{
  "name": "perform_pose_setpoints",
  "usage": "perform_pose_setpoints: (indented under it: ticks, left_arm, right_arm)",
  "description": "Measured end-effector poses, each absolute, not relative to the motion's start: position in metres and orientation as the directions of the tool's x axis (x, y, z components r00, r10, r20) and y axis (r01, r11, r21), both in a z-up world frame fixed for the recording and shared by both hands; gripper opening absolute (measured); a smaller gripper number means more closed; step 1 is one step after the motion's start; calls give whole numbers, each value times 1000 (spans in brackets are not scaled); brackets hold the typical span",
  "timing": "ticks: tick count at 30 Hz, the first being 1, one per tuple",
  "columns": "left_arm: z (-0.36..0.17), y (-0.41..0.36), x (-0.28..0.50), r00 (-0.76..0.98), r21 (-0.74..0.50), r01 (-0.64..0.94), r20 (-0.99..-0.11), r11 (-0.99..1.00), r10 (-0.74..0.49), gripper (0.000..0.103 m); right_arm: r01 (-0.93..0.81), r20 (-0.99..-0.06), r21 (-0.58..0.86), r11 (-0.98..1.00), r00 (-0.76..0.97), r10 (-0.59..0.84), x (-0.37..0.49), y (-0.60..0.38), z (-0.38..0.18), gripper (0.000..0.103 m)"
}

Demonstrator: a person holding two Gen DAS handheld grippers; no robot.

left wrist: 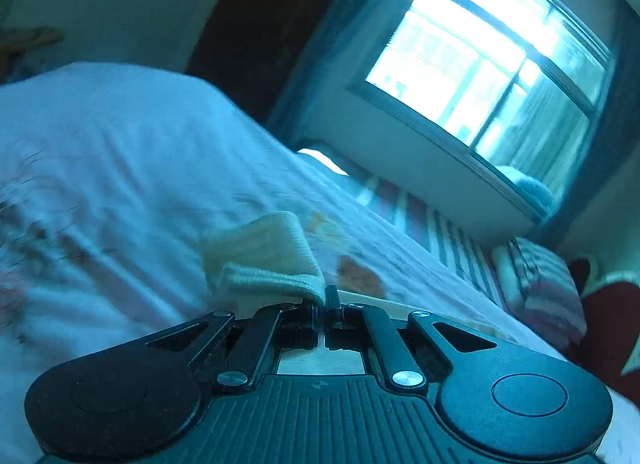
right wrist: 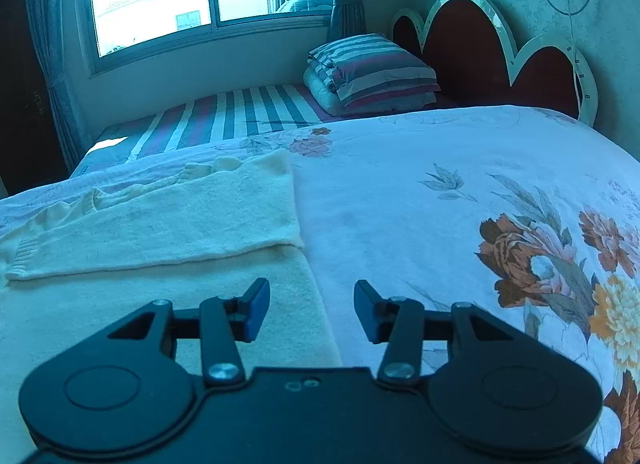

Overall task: Fold small clothes
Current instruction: 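Lay the held sleeve across the sweater body with the left gripper and open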

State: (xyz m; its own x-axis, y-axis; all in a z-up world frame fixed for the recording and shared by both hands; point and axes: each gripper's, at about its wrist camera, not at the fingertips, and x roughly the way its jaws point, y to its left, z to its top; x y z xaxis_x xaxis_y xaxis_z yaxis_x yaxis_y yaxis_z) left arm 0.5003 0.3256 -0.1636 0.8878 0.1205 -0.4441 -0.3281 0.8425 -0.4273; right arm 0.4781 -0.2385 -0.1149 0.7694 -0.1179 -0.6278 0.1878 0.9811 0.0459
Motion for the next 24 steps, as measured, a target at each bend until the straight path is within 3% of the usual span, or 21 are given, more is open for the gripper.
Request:
perform_pose_setpoints:
  ticks: [4,8,21,23,24]
  left_arm:
    - [-145,228,551,882,-303,-150,-471,941,-11,2]
    - [-149,142,588,845,-235,-69,-531,970,-68,2]
    - [-159,-51,585,785,-129,123,-594,984,-176,3]
    - [-160,-67,584,778,-109,146,-601,983,-182,33]
    - [-155,-71,578,790,-124,178,-574,976,-217,69]
  right_arm:
    - [190,-620,58,980,776,-114,481,-253,-114,47]
    - [194,-613,62,979,782,-116,481,-270,-111,47]
    - [229,-617,106,968,778,-117,488,-325,-110,48]
    - [225,-620,115,968,778,-107,490,-326,-110,48]
    - [219,-620,122,968,779,-98,492,-326,-110,48]
